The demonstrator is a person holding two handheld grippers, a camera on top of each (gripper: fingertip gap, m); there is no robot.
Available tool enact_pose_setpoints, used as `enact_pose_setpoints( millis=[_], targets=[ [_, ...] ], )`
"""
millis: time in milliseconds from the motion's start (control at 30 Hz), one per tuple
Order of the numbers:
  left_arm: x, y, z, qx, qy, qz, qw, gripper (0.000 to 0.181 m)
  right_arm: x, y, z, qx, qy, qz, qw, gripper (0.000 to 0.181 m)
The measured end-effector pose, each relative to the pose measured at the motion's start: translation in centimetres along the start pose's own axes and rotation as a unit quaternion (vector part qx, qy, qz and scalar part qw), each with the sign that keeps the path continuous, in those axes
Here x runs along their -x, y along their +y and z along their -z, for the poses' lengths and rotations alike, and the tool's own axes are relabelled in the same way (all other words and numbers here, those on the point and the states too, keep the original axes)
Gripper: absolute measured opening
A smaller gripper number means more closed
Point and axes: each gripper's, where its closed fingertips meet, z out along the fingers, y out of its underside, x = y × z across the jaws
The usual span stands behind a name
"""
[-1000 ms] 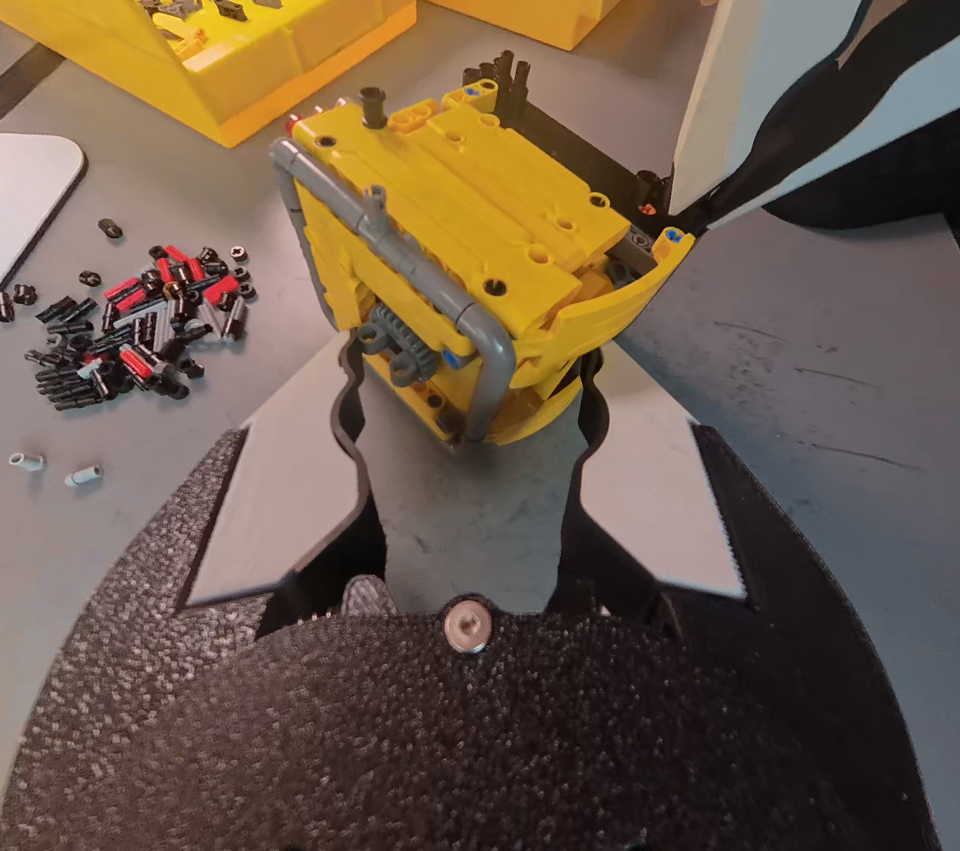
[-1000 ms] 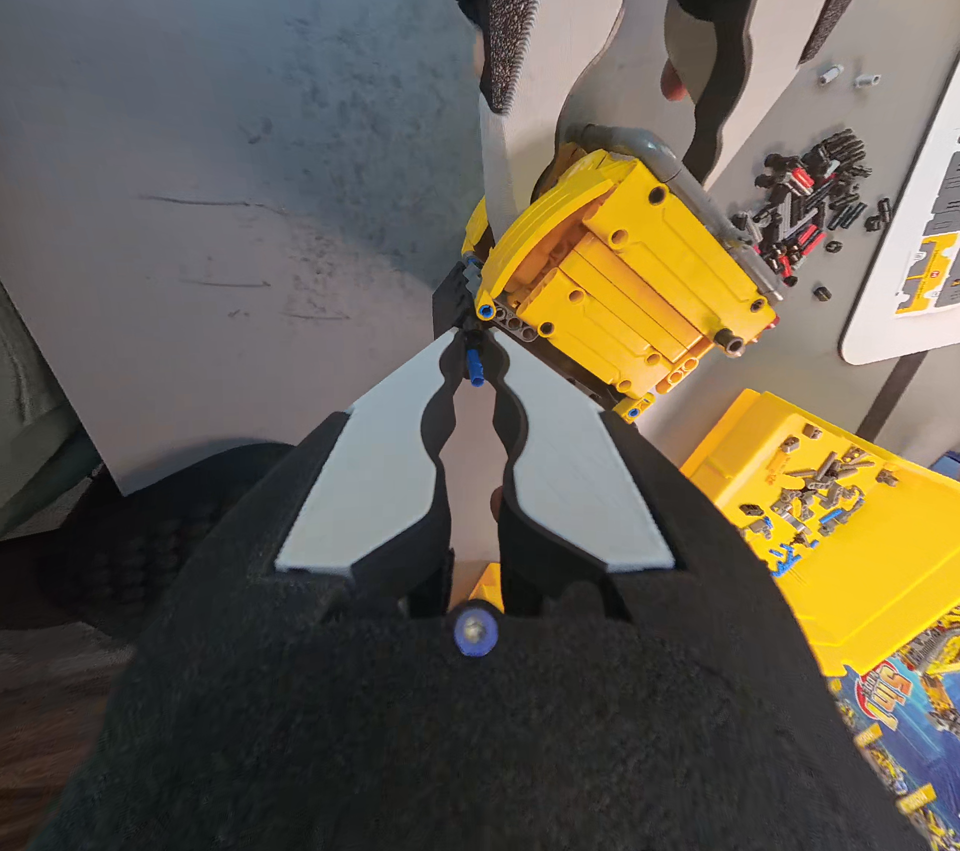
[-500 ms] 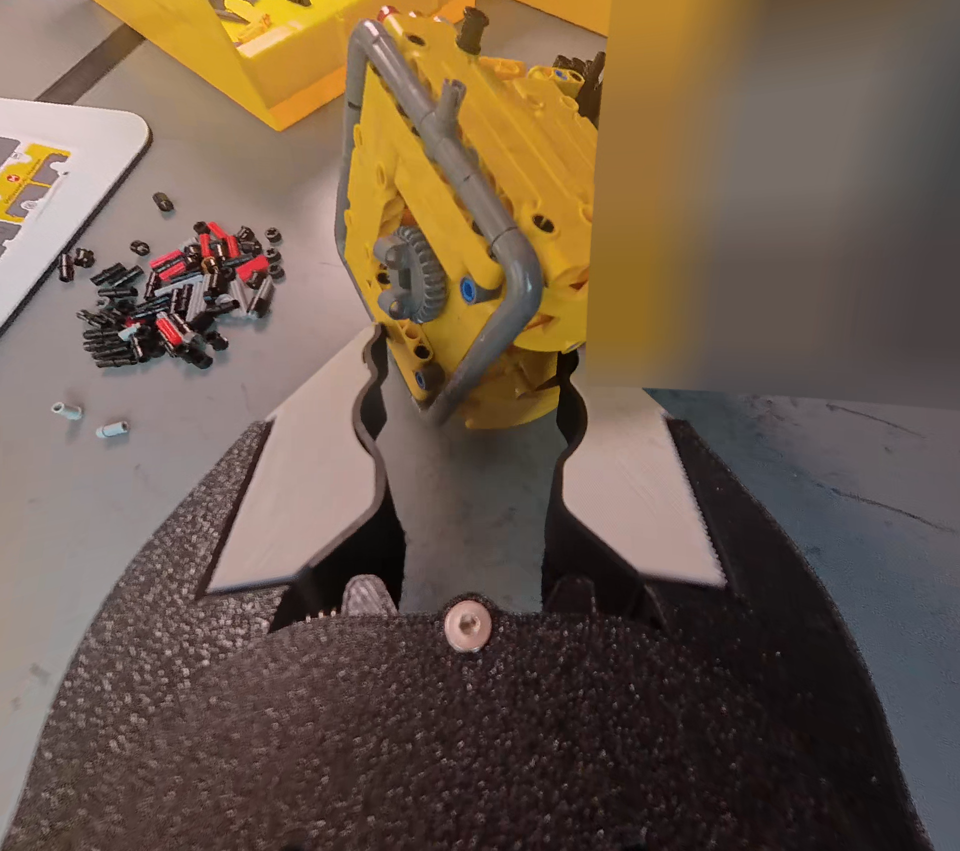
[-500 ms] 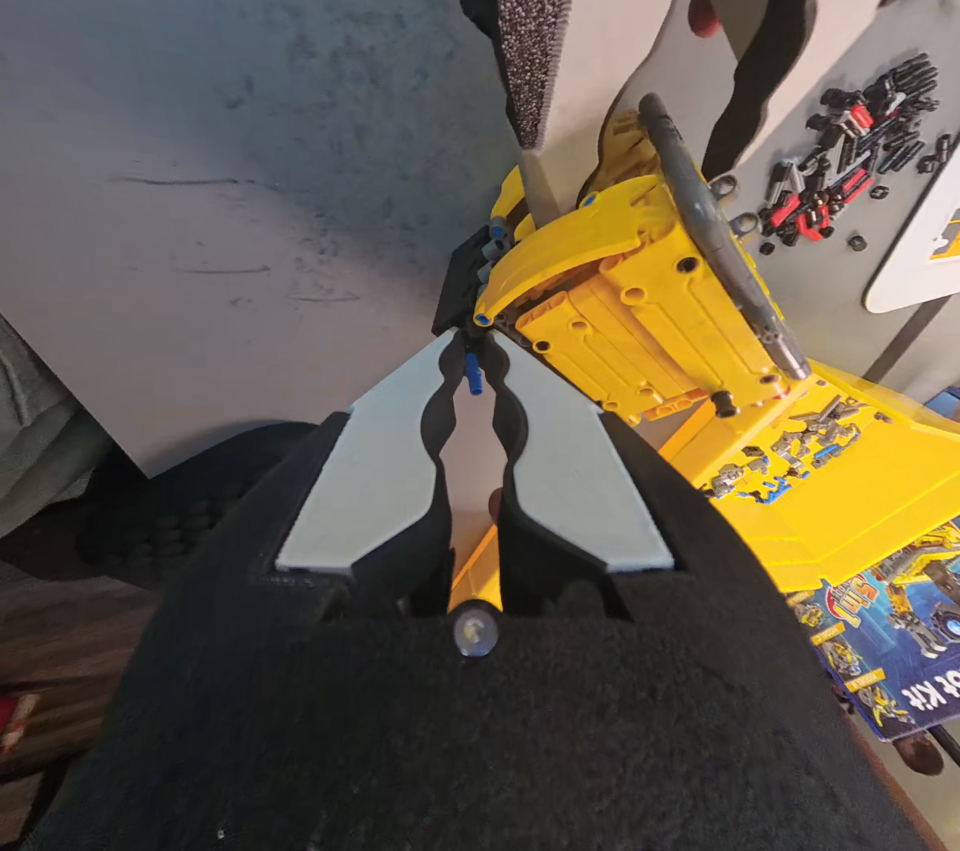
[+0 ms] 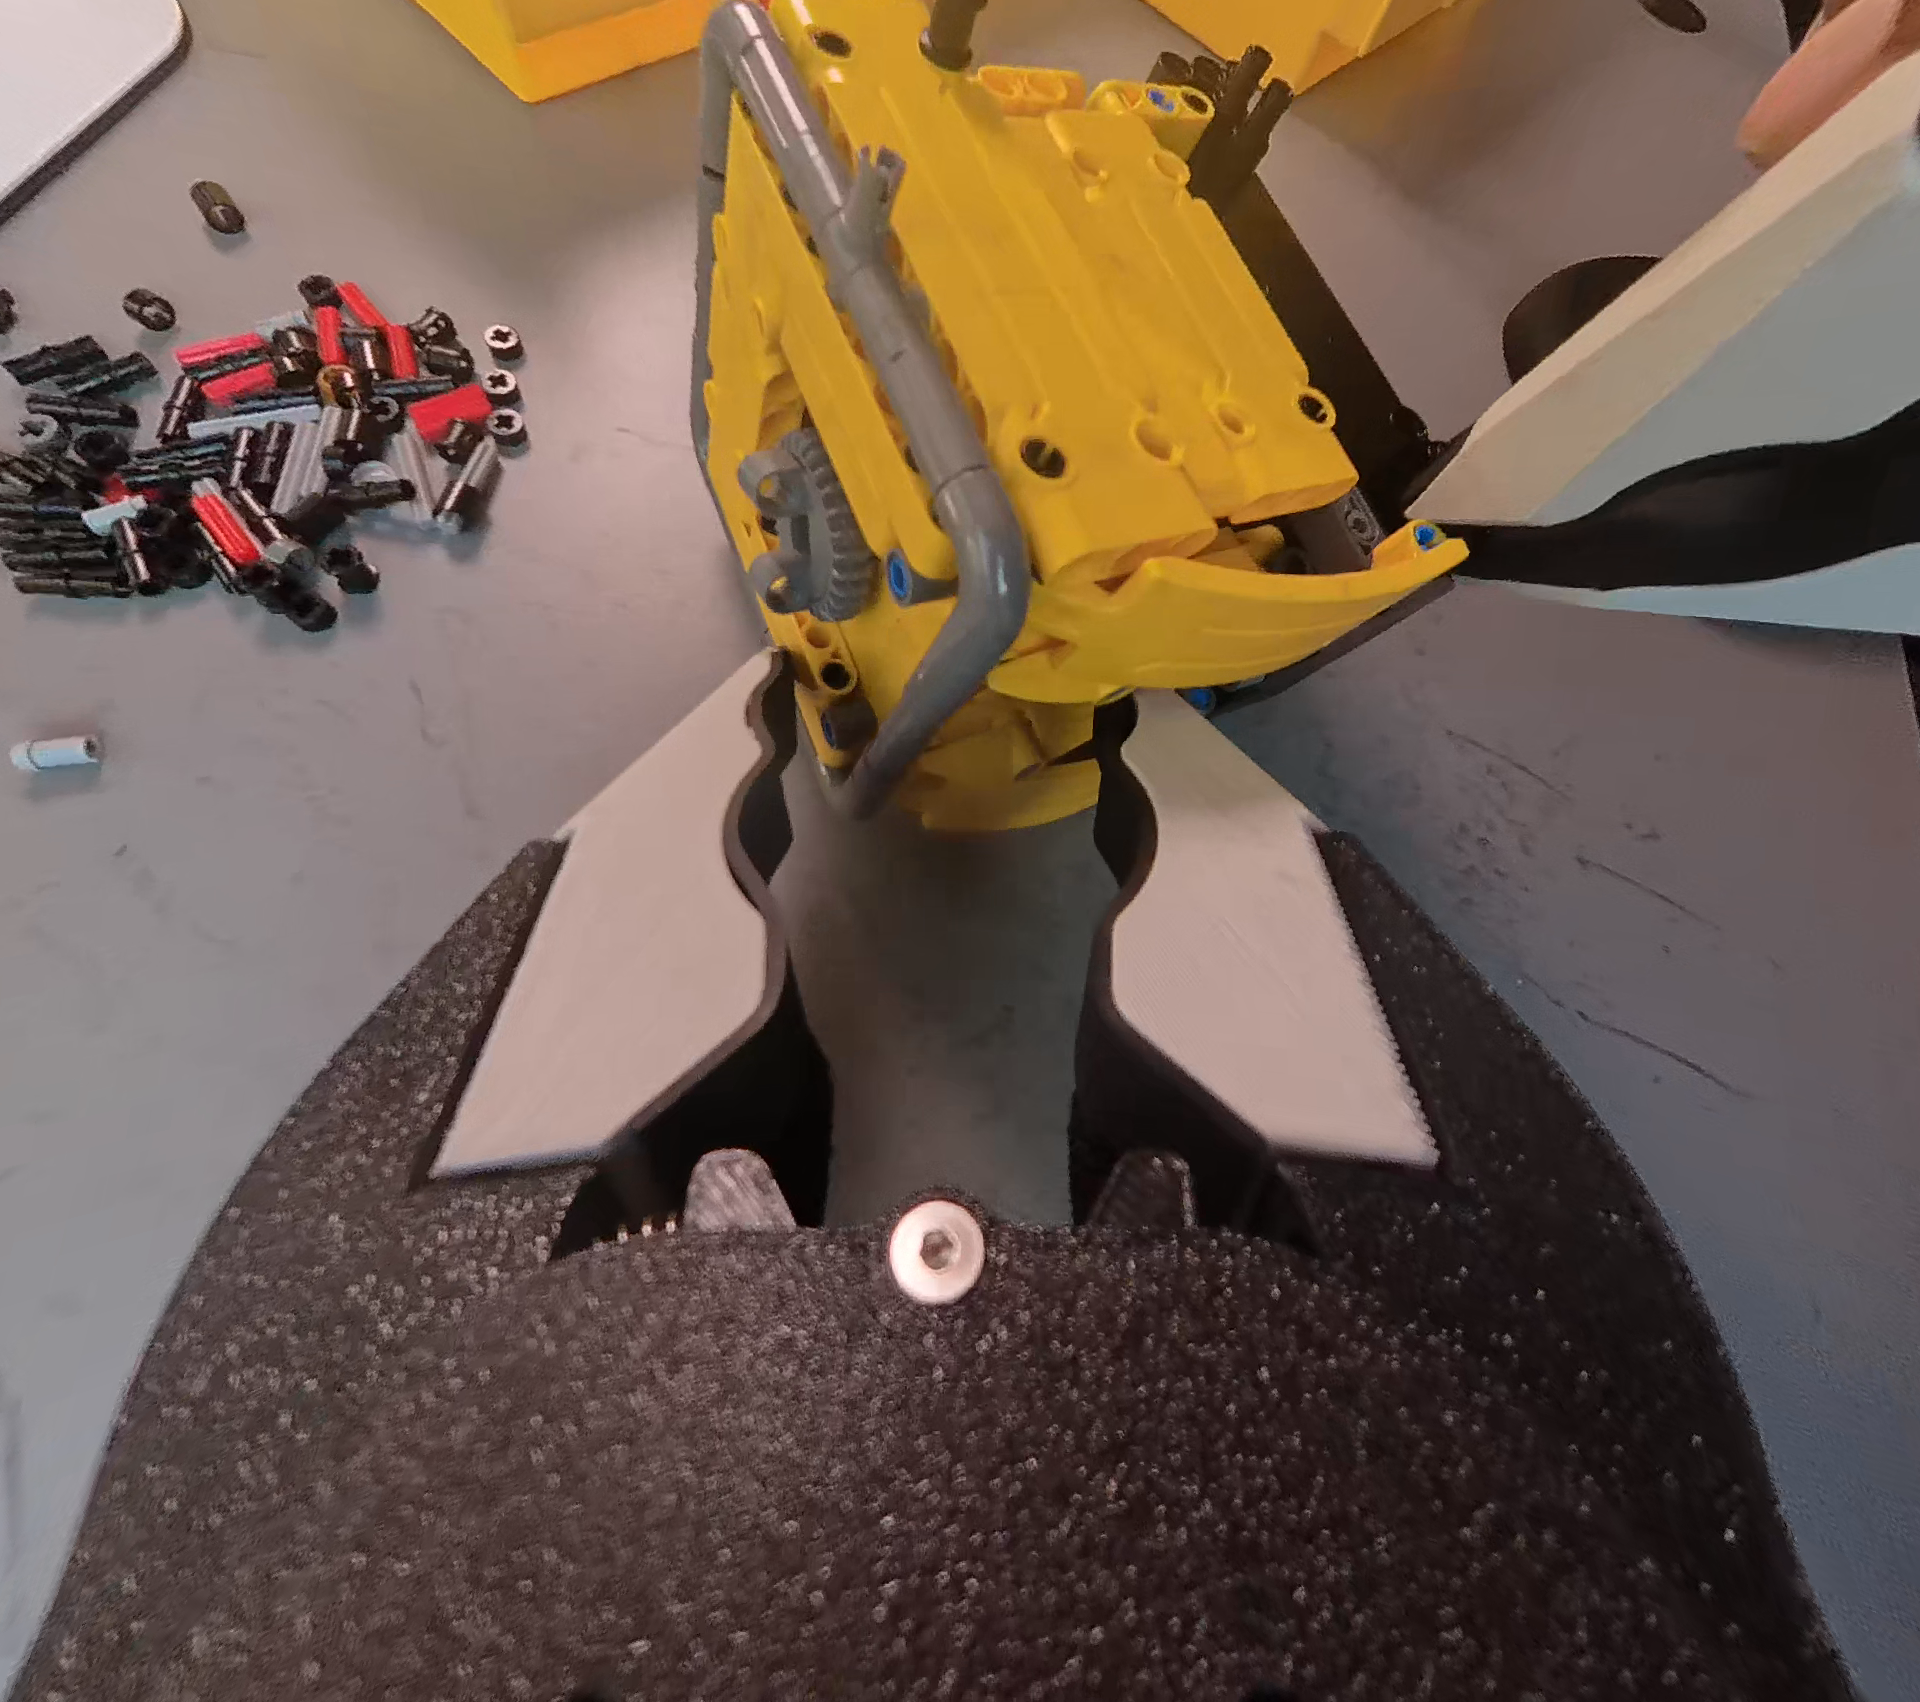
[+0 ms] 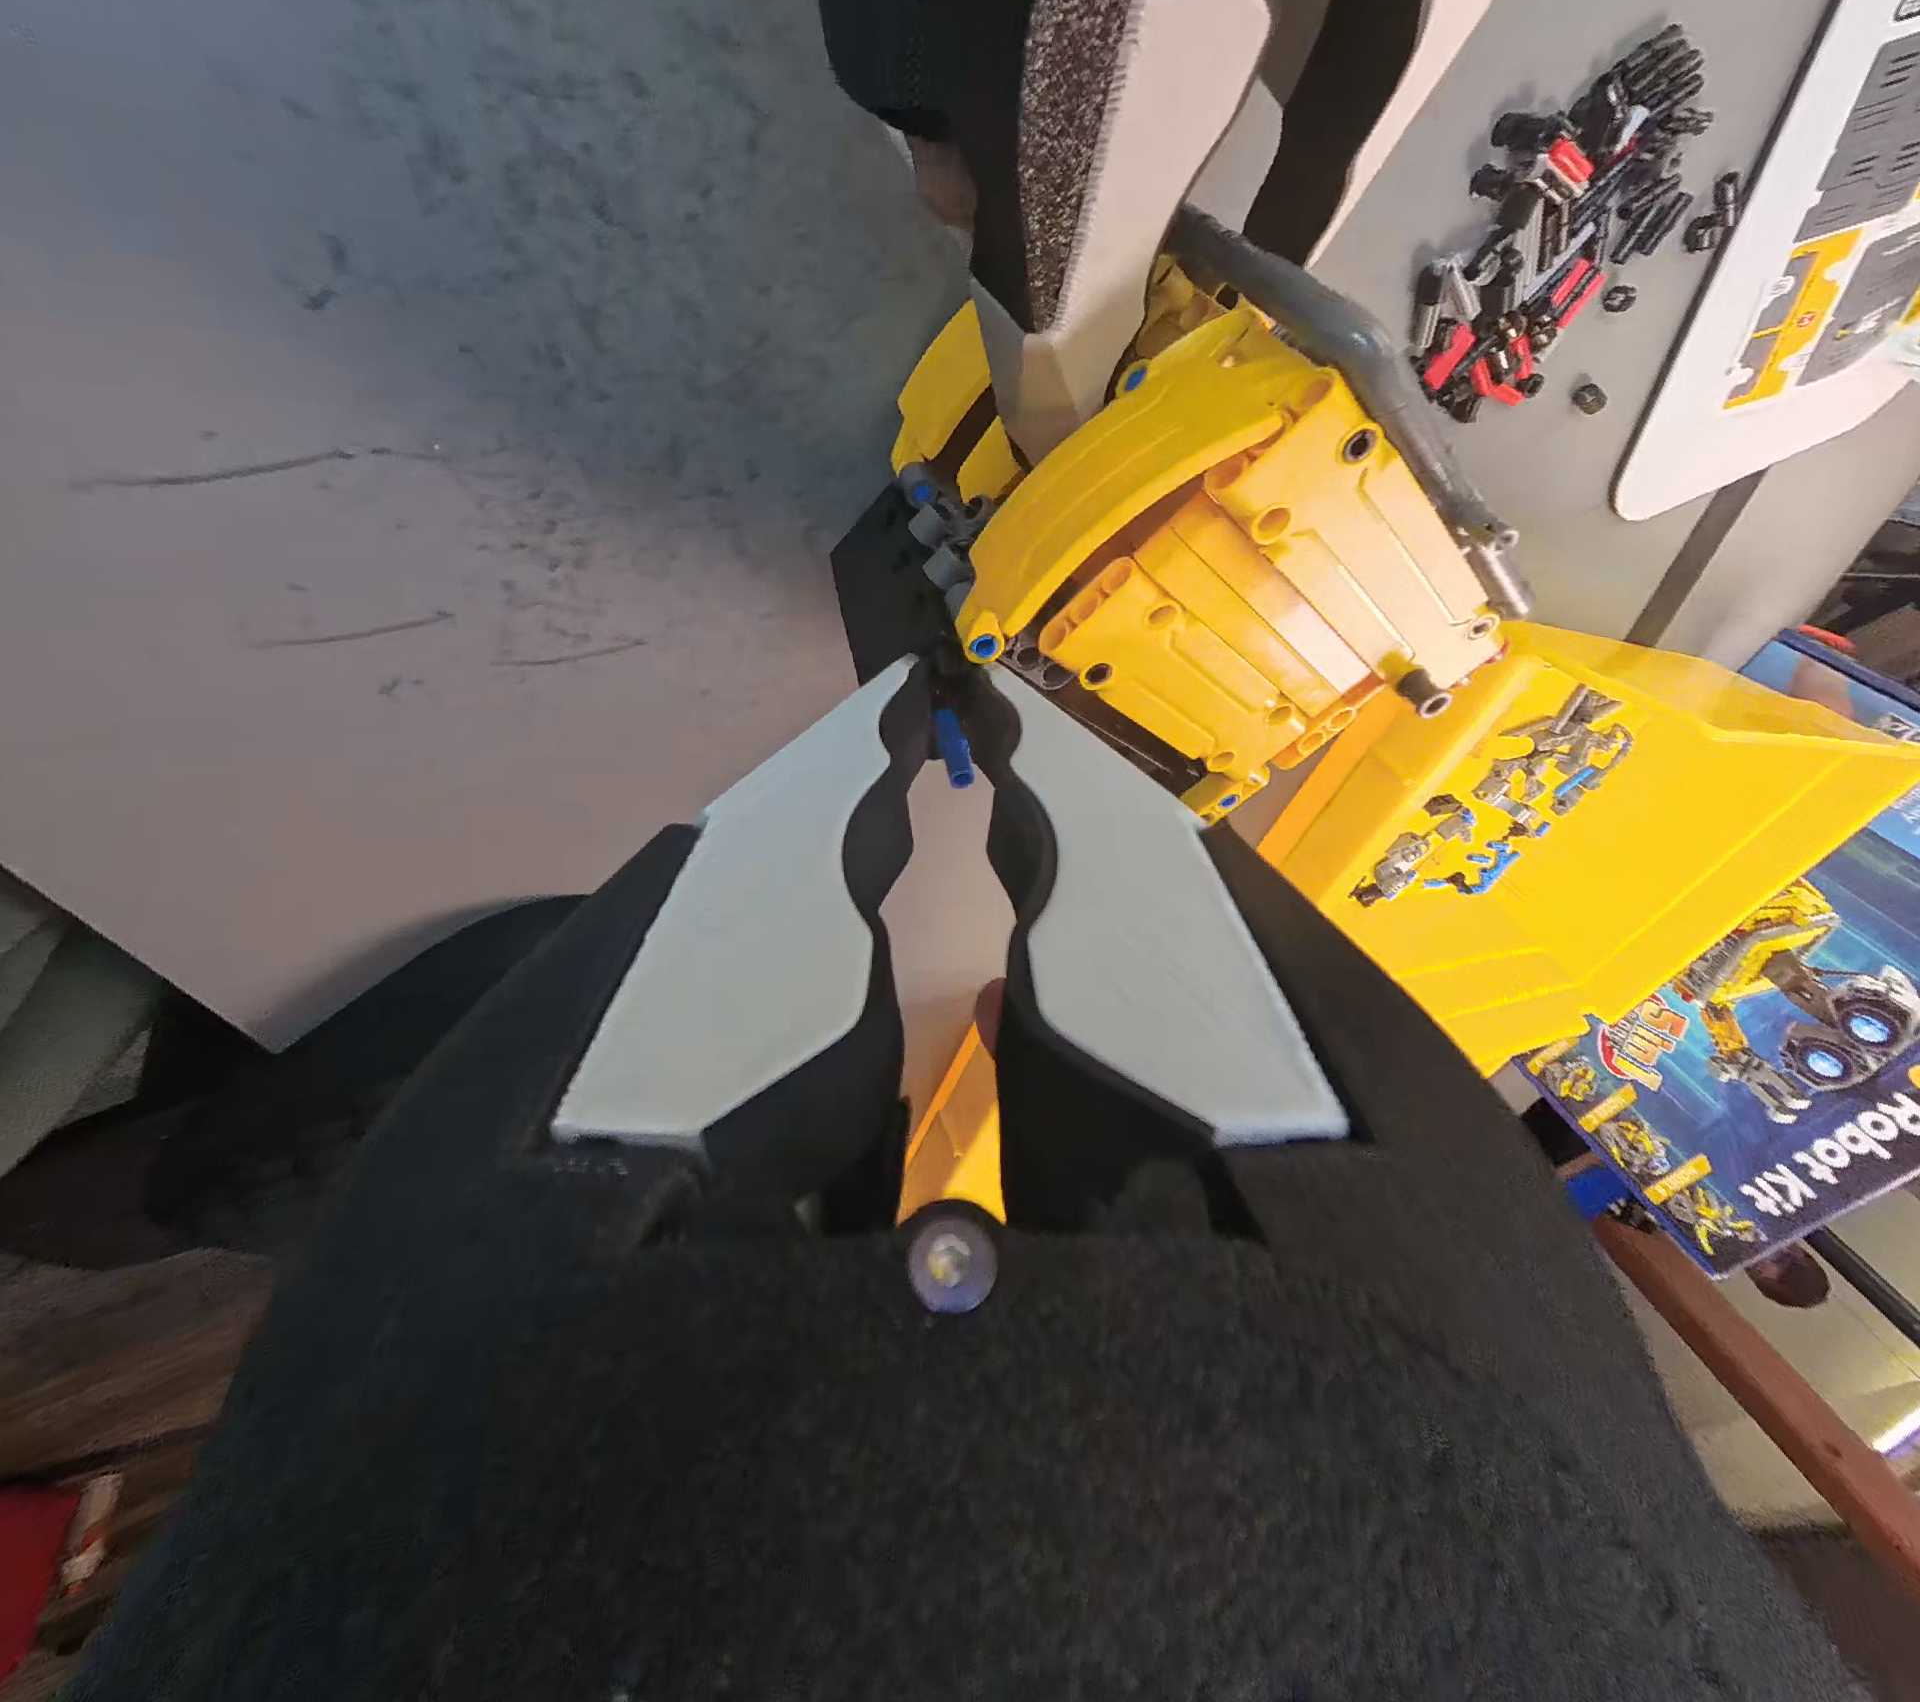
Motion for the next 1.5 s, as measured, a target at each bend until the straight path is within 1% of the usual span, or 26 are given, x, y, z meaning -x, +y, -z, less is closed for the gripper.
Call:
enact_pose_setpoints(
  millis=[167,233,300,400,433,467,533,633,700,967,1100,1167,1200,1233,1300,1333,1367,1400,1467,1500],
  targets=[
    [0.1,0.1,0.0,0.002,0.002,0.015,1.000,0.056,-0.1,-0.1,-0.1,-0.020,-0.011,-0.034,0.999,0.005],
    [0.1,0.0,0.0,0.002,0.002,0.019,1.000,0.056,-0.1,-0.2,-0.1,-0.032,-0.028,-0.060,0.997,0.005],
    [0.1,0.0,0.0,0.001,0.001,0.016,1.000,0.055,-0.1,-0.2,-0.1,-0.045,-0.036,-0.068,0.996,0.006],
    [0.1,0.1,0.2,0.002,0.007,0.019,1.000,0.055,-0.1,-0.3,0.3,-0.094,-0.052,-0.096,0.990,0.009],
    [0.0,0.1,0.2,0.001,0.006,0.016,1.000,0.054,0.3,-0.3,0.5,-0.110,-0.069,-0.107,0.986,0.015],
    [0.0,0.1,0.3,0.001,0.005,0.013,1.000,0.054,0.2,-0.2,0.8,-0.123,-0.073,-0.117,0.983,0.015],
    [0.0,0.1,0.3,0.001,0.007,0.016,1.000,0.054,-0.4,0.0,1.0,-0.135,-0.064,-0.131,0.980,0.006],
    [0.0,0.1,0.3,0.000,0.006,0.018,1.000,0.053,-0.3,0.0,0.9,-0.132,-0.072,-0.134,0.980,0.000],
    [0.0,0.1,0.3,-0.001,0.005,0.021,1.000,0.053,-0.3,-0.1,0.9,-0.124,-0.072,-0.123,0.982,0.000],
    [0.1,0.1,0.2,-0.003,-0.004,0.029,1.000,0.052,0.1,-0.1,0.5,-0.052,-0.075,-0.076,0.993,0.000],
    [0.6,-0.4,0.5,-0.016,-0.023,0.019,0.999,0.051,0.3,-0.3,0.1,-0.050,-0.073,-0.072,0.993,0.000],
    [1.0,-0.9,1.0,-0.025,-0.040,0.002,0.999,0.047,0.5,-0.1,-0.2,-0.053,-0.068,-0.066,0.994,0.000],
    [1.2,-0.7,1.1,-0.021,-0.044,0.002,0.999,0.046,-0.1,-0.3,0.0,-0.067,-0.050,-0.062,0.995,0.000],
    [1.3,-0.5,1.2,-0.019,-0.042,0.006,0.999,0.045,-1.5,-0.9,1.0,-0.106,-0.012,-0.069,0.992,0.000],
    [1.4,-0.4,1.3,-0.018,-0.036,0.013,0.999,0.044,-2.6,-1.3,4.2,-0.159,-0.010,-0.088,0.983,0.000],
    [1.5,-0.4,1.4,-0.017,-0.036,0.013,0.999,0.043,-2.8,-0.9,5.3,-0.176,-0.014,-0.093,0.980,0.007],
    [1.5,-0.4,1.4,-0.018,-0.035,0.014,0.999,0.043,-2.7,-0.3,5.8,-0.188,-0.022,-0.094,0.977,0.017],
    [1.6,-0.3,1.4,-0.017,-0.033,0.018,0.999,0.043,-2.4,0.5,5.6,-0.197,-0.029,-0.098,0.975,0.022],
    [1.5,-0.2,1.5,-0.017,-0.031,0.023,0.999,0.043,-1.7,1.3,4.0,-0.232,-0.038,-0.097,0.967,0.042],
    [1.5,-0.1,1.6,-0.016,-0.031,0.023,0.999,0.043,-1.3,1.6,2.8,-0.249,-0.032,-0.094,0.963,0.048]
  ],
)
